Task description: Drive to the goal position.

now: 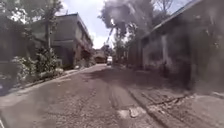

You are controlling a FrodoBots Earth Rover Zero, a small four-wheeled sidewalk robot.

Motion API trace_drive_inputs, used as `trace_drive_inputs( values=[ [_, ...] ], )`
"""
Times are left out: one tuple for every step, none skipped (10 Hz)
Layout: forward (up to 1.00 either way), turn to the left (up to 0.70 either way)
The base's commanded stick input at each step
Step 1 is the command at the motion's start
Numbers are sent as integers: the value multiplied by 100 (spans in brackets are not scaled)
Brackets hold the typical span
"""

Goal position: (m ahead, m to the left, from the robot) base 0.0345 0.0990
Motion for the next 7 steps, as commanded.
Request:
trace_drive_inputs(
  values=[
    [70, 0],
    [70, 0],
    [70, 0],
    [70, 0],
    [70, 0],
    [70, 0],
    [70, 0]
  ],
)
